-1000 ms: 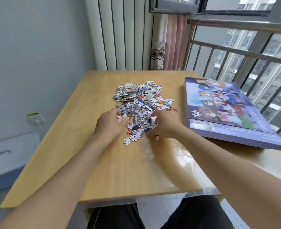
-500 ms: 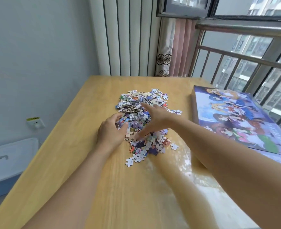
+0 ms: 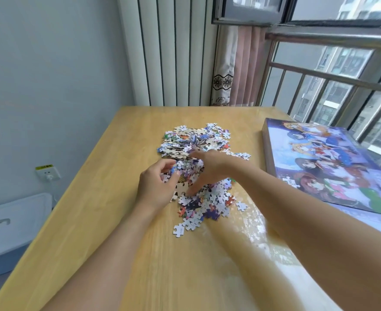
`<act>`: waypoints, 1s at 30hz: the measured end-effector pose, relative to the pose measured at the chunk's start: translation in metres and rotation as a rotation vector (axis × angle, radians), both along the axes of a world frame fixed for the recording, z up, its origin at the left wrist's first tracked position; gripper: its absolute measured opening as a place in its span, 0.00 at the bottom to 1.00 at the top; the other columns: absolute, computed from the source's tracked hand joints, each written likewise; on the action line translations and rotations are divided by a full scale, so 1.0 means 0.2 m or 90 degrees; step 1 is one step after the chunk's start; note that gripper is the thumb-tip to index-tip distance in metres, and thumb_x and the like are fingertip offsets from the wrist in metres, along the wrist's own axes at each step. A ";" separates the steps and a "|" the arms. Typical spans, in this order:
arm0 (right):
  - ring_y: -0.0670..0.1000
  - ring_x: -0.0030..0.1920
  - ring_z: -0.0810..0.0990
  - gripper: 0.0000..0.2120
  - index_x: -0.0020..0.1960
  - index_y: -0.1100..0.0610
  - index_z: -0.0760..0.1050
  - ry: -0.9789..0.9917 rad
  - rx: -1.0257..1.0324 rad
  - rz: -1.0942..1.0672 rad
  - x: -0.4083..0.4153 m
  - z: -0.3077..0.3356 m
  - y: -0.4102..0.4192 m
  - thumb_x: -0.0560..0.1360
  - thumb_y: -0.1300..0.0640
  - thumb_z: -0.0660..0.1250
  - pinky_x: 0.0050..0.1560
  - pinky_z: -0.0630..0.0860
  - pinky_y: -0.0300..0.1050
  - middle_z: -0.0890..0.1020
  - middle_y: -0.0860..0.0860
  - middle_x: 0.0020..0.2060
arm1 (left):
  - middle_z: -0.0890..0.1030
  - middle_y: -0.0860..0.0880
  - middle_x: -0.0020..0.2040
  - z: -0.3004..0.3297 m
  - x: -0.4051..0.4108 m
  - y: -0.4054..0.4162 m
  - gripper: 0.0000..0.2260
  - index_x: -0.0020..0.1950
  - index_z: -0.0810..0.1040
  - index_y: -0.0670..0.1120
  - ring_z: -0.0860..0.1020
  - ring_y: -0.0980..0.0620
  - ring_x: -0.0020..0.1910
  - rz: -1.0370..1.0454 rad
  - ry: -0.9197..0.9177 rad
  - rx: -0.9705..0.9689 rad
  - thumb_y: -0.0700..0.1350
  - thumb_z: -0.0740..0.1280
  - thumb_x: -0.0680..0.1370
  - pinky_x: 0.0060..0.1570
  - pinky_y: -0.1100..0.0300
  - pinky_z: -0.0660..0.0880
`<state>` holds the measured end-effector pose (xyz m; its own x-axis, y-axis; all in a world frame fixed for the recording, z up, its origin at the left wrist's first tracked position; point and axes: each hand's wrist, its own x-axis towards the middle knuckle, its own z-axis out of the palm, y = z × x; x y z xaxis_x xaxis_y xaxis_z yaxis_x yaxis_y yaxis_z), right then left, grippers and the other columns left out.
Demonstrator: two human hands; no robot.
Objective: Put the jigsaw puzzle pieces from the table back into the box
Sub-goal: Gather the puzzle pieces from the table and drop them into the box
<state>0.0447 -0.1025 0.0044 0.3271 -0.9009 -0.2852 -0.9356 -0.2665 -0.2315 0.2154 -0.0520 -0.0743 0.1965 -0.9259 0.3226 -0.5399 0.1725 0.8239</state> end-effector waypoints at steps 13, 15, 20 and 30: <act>0.57 0.57 0.76 0.49 0.76 0.47 0.62 0.001 -0.042 -0.019 -0.02 -0.01 0.04 0.61 0.40 0.82 0.55 0.78 0.52 0.73 0.55 0.64 | 0.83 0.57 0.53 0.02 -0.01 -0.01 0.11 0.59 0.82 0.51 0.79 0.59 0.54 0.011 0.020 -0.020 0.46 0.72 0.77 0.53 0.60 0.76; 0.54 0.50 0.77 0.41 0.72 0.50 0.68 -0.036 -0.077 -0.015 -0.02 0.00 0.05 0.64 0.47 0.81 0.44 0.77 0.45 0.75 0.54 0.58 | 0.83 0.57 0.53 0.01 -0.01 -0.01 0.11 0.59 0.82 0.51 0.79 0.59 0.55 0.010 0.031 -0.018 0.46 0.73 0.77 0.52 0.59 0.77; 0.53 0.46 0.80 0.24 0.62 0.57 0.77 -0.061 -0.141 -0.034 -0.02 0.01 0.09 0.67 0.55 0.75 0.38 0.79 0.45 0.78 0.54 0.54 | 0.83 0.56 0.53 0.00 -0.02 -0.01 0.10 0.58 0.82 0.52 0.79 0.59 0.55 0.007 0.031 -0.018 0.46 0.72 0.77 0.49 0.62 0.75; 0.53 0.51 0.72 0.43 0.74 0.49 0.67 -0.012 -0.069 -0.019 -0.02 -0.02 0.10 0.65 0.42 0.81 0.53 0.75 0.46 0.69 0.56 0.66 | 0.83 0.57 0.54 0.00 -0.02 -0.01 0.10 0.58 0.82 0.51 0.79 0.58 0.55 -0.001 0.025 -0.016 0.46 0.73 0.77 0.51 0.63 0.74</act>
<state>0.0399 -0.0832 0.0004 0.3039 -0.9357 -0.1794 -0.9395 -0.2630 -0.2196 0.2110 -0.0549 -0.0746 0.2080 -0.9177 0.3386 -0.5076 0.1946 0.8393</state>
